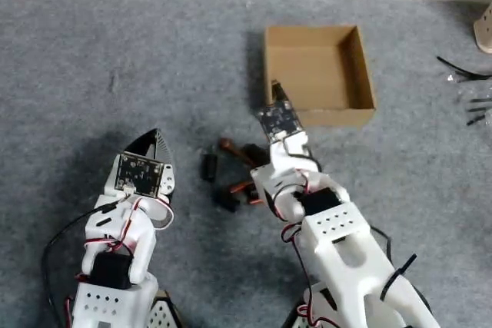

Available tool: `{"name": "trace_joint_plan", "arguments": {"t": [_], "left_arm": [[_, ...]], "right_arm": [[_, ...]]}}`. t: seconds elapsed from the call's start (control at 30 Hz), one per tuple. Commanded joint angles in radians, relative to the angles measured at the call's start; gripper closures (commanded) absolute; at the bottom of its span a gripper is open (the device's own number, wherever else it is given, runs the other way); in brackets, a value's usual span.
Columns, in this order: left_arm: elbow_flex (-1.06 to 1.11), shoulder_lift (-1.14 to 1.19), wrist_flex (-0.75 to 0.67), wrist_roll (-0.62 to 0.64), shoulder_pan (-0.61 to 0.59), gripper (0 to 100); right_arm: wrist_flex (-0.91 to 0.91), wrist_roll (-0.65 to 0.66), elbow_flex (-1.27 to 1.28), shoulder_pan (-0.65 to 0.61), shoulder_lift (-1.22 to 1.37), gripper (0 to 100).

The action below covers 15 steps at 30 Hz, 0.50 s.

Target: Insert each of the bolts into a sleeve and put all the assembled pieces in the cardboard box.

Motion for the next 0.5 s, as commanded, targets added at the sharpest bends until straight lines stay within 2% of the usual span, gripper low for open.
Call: {"name": "trace_joint_plan", "arguments": {"t": [0.0, 0.13, 0.3, 0.47], "left_arm": [[0.015, -0.002, -0.011, 0.002, -0.007, 99], [0.016, -0.002, -0.011, 0.002, -0.005, 99], [0.016, -0.002, -0.011, 0.002, -0.005, 99], [0.016, -0.002, -0.011, 0.002, -0.004, 99]], "right_arm": [[-0.064, 0.084, -0.035, -0.021, -0.004, 72.8], [-0.065, 0.144, -0.113, -0.058, 0.163, 74.5], [-0.065, 0.144, -0.294, -0.054, 0.401, 80.2], [-0.065, 0.146, -0.41, -0.047, 0.564, 80.8]]}}
